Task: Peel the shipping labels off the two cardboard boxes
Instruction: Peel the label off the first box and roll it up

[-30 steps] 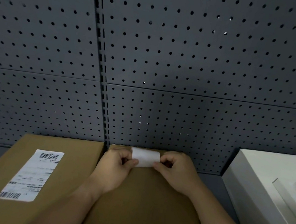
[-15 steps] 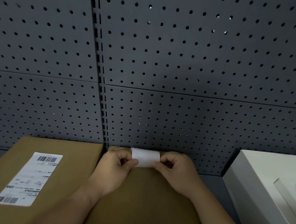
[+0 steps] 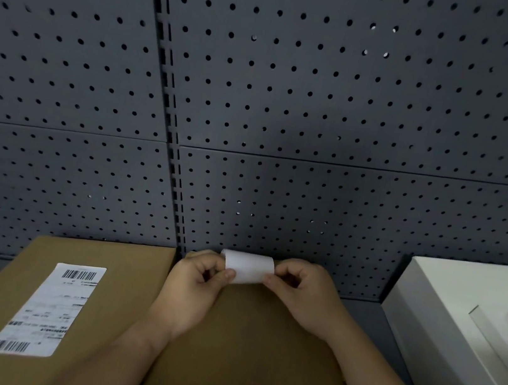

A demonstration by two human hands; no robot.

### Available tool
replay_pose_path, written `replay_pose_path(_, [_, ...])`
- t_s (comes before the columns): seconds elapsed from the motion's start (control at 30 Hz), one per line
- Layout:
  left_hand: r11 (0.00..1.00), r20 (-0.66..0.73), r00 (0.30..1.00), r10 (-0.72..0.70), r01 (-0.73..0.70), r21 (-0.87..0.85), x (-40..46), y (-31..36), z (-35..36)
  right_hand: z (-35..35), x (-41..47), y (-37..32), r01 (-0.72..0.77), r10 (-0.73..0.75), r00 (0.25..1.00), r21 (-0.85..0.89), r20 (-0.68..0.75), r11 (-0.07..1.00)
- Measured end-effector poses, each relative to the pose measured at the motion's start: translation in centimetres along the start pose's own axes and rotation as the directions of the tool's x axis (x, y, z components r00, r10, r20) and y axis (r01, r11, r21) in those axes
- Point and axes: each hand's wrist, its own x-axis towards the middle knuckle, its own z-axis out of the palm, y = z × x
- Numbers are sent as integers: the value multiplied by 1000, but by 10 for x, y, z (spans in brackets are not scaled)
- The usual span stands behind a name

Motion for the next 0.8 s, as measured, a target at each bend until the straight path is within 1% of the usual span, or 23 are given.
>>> replay_pose_path(0.3, [1000, -7, 1000, 7, -7, -17, 0, -6, -1, -5, -3, -8, -36, 34, 999, 69, 28, 997])
replay_pose_path(0.43, [995, 41, 999, -19, 23, -102, -2, -2, -3, -7, -4, -11, -5, 3, 1000, 83, 31, 997])
replay_pose_path(0.5, [984, 47, 998, -36, 44, -172, -3, 1, -5, -8, -5, -12, 14, -17, 999, 94, 35, 995])
replay_pose_path(0.57, [963, 80, 994, -72, 90, -253, -3, 4, -7, -10, -7, -13, 9, -13, 999, 123, 31, 992])
replay_pose_path(0.7, [945, 152, 984, -90, 133, -298, -3, 6, -10, -17, -14, -16, 2, -2, 1000, 188, 2, 982])
replay_pose_path(0.77, [942, 193, 978, -86, 143, -305, -2, 9, -12, -20, -19, -21, -5, -4, 999, 190, 49, 982])
replay_pose_path(0.8, [940, 217, 973, -76, 142, -309, -2, 11, -13, -21, -22, -24, -7, -8, 996, 158, 91, 987])
